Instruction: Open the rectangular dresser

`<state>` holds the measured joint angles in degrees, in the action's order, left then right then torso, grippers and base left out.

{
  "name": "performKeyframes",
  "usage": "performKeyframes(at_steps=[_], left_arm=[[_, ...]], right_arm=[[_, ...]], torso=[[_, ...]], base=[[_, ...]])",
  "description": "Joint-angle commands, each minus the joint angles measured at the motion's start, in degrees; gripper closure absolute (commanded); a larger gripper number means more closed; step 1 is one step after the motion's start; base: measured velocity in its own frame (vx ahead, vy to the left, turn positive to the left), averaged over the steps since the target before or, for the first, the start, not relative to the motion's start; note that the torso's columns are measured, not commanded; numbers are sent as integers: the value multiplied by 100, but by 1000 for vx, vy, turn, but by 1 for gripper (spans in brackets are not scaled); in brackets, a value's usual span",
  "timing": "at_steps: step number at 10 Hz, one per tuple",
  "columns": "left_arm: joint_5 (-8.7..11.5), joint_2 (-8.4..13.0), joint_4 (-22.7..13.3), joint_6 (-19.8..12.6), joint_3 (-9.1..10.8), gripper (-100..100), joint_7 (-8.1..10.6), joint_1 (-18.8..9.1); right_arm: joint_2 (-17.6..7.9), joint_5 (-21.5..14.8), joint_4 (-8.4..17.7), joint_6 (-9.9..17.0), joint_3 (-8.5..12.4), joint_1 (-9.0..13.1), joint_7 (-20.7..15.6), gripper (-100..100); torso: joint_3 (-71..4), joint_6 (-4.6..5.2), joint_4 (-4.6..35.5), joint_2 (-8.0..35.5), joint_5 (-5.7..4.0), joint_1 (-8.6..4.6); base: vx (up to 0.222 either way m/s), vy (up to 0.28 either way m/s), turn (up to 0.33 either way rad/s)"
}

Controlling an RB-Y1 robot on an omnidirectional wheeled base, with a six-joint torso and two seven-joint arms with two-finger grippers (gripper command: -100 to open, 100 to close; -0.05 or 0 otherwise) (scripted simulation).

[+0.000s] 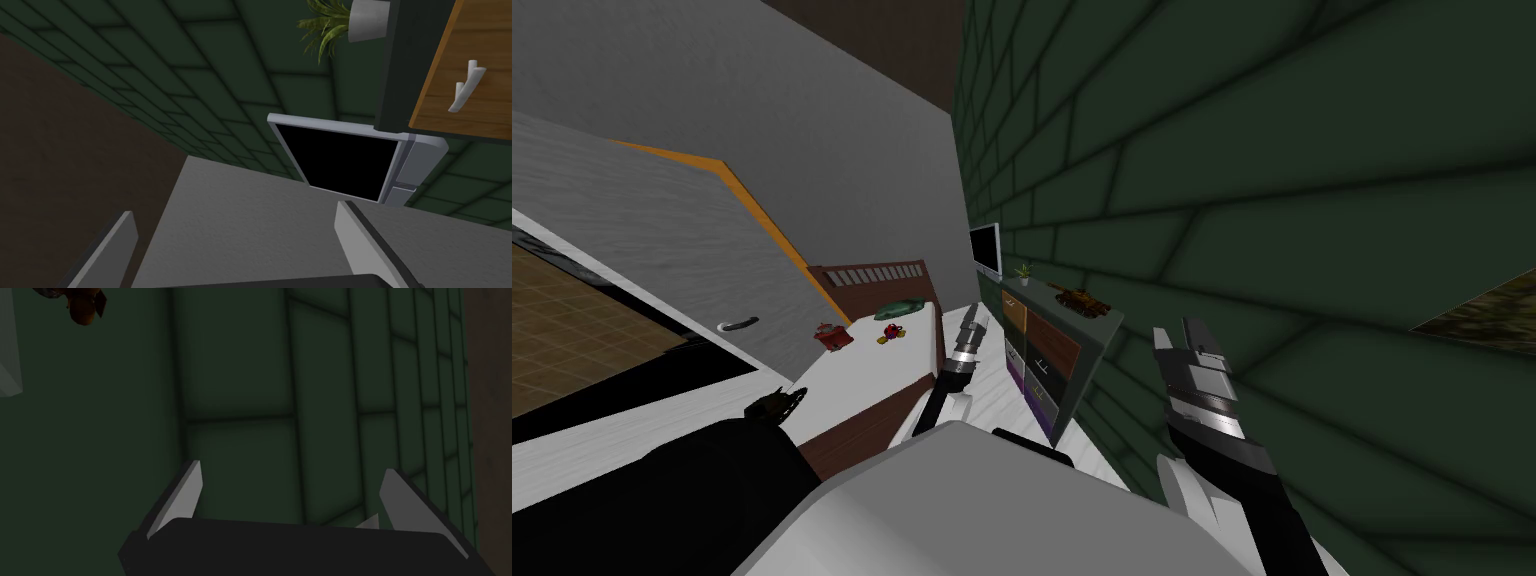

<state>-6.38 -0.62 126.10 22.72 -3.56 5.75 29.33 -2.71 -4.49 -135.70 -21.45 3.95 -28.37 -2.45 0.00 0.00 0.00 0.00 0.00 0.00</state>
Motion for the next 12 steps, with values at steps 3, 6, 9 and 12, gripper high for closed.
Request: performKeyframes(at_steps=[3, 6, 9, 12], left_arm=[[0, 0, 1, 0, 0, 0, 0, 0], [0, 0, 1, 0, 0, 0, 0, 0], [0, 0, 2, 1, 0, 0, 0, 0], [-23, 490, -160, 20, -49, -100, -19, -53]], right_arm=[[0, 0, -1, 0, 0, 0, 0, 0], [0, 0, -1, 0, 0, 0, 0, 0], [0, 0, -2, -1, 0, 0, 0, 0], [0, 0, 1, 0, 0, 0, 0, 0]], torso=[[-2014, 0, 1006, 1003, 0, 0], [-4536, 0, 2268, 2269, 0, 0], [-7073, 0, 3537, 3539, 0, 0], [-8425, 0, 4205, 4209, 0, 0]], base=[[0, 0, 0], [0, 0, 0], [0, 0, 0], [0, -7, -34]])
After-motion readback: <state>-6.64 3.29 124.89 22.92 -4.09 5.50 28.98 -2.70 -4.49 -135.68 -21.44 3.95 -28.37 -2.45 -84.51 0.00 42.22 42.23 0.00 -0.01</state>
